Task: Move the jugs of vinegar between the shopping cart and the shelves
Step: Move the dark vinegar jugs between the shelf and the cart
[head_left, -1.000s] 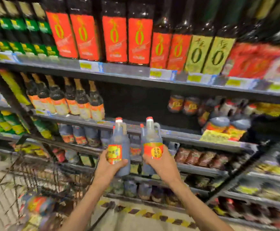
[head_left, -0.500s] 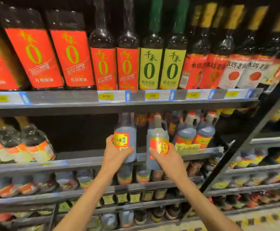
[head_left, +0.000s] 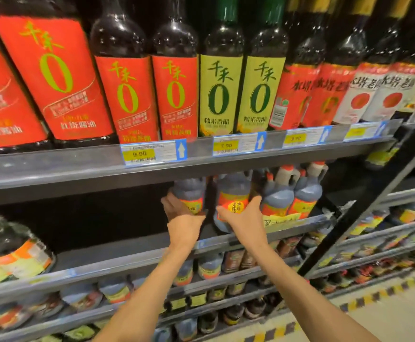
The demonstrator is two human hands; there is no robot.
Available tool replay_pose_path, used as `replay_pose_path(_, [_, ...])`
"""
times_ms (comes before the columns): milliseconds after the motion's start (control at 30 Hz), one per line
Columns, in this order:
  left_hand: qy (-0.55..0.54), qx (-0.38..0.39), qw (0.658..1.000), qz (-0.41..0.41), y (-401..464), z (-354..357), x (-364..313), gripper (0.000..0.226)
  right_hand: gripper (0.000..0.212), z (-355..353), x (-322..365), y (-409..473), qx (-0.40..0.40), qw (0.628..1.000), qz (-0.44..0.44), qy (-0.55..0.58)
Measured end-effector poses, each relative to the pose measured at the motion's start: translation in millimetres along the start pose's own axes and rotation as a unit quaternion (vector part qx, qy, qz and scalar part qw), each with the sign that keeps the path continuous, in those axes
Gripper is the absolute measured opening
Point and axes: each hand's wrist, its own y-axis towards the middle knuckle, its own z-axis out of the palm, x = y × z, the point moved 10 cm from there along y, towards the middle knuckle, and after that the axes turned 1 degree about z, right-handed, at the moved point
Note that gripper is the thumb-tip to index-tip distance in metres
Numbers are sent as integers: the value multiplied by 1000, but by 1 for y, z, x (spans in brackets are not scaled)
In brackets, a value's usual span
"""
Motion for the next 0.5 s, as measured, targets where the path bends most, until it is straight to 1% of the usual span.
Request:
replay_pose_path(33, [15, 1, 1000, 3, 9, 10, 10, 147, 78, 4, -2, 2, 3, 1000, 5, 3])
replay_pose_path(67, [27, -6, 1000, 0, 11, 12, 16, 144, 73, 8, -5, 5, 4, 1000, 6, 12])
replay_pose_path(100, [44, 21, 999, 3, -4, 3, 3, 132, 70, 14, -8, 9, 7, 1000, 4, 28])
replay_pose_path(133, [19, 45, 999, 15, -25, -13, -19, 108, 68, 20, -13, 14, 10, 999, 4, 45])
replay_pose_path(167, [39, 65, 997, 28, -35, -20, -33, 81, 69, 25, -17, 19, 8, 998, 3, 58])
replay_pose_path(200, [75, 90, 992, 37, -40, -20, -39, 61, 71, 30, -20, 24, 5, 998, 0, 63])
replay_pose_path(233, [98, 98, 989, 42, -40, -22, -41, 53, 74, 35, -22, 30, 3, 997, -10, 72])
replay_pose_path(267, [92, 88, 991, 47, -41, -28, -40, 54, 79, 39, -21, 35, 4, 996, -23, 80])
replay_pose_path(333, [46, 46, 996, 66, -36, -39, -37, 78, 86, 43, -13, 39, -1, 995, -48, 88])
replay_pose_path(367, [41, 44, 996, 72, -37, -41, -38, 82, 86, 43, -9, 39, -4, 994, -56, 93])
replay_pose_path(433, [51, 52, 995, 74, -38, -40, -39, 81, 86, 45, -4, 43, -5, 993, -62, 104])
replay_pose_path(500, [30, 26, 995, 90, -38, -45, -43, 88, 92, 51, -11, 49, -11, 994, -53, 92])
